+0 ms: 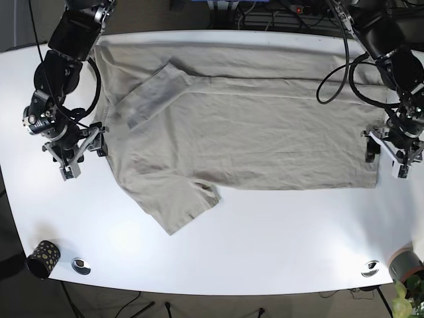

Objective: Fold the T-shirt properly
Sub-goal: 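Grasp the shirt's hem corners with both grippers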

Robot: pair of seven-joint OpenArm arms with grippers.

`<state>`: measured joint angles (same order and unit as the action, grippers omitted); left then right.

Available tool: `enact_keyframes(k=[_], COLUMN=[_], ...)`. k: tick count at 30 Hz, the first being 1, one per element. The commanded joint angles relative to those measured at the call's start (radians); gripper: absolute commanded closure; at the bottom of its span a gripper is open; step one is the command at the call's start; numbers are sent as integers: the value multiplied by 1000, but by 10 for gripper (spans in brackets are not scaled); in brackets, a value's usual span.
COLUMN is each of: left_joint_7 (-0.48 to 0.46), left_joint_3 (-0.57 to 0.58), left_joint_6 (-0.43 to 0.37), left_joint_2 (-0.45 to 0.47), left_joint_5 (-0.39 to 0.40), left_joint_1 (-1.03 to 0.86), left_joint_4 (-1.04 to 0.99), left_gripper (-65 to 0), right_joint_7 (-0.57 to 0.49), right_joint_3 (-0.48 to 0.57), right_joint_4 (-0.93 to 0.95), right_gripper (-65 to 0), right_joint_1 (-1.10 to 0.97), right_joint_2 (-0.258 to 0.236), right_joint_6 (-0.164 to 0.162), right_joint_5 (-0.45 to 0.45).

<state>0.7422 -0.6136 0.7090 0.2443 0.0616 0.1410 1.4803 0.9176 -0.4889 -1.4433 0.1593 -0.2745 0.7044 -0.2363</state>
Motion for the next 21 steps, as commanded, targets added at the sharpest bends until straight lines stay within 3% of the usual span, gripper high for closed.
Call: enact_keyframes(k=[1, 4, 11, 21], left_joint_7=[-22, -23, -143, -303], left_joint_3=[-9, -9, -7, -12], left_joint_6=[-11, -11, -11, -11], left_joint_2=[30, 30, 30, 34], left_joint_5=[-24, -47, -110, -158], left_joint_1=[58, 113, 207, 277], left_joint_4=[-28, -89, -284, -490], left_gripper=[-433, -433, -433, -433], right_joint_7=[-21, -44, -150, -338], right_joint_3=[-1, 0, 54, 112], right_joint_4=[46, 108, 287, 609], right_gripper=[-409, -409, -409, -409], right_joint_1=[62, 112, 245, 391], right_joint_2=[-22, -24, -16, -42], right_joint_6=[-6, -6, -6, -6], right_joint_5=[-2, 2, 153, 167])
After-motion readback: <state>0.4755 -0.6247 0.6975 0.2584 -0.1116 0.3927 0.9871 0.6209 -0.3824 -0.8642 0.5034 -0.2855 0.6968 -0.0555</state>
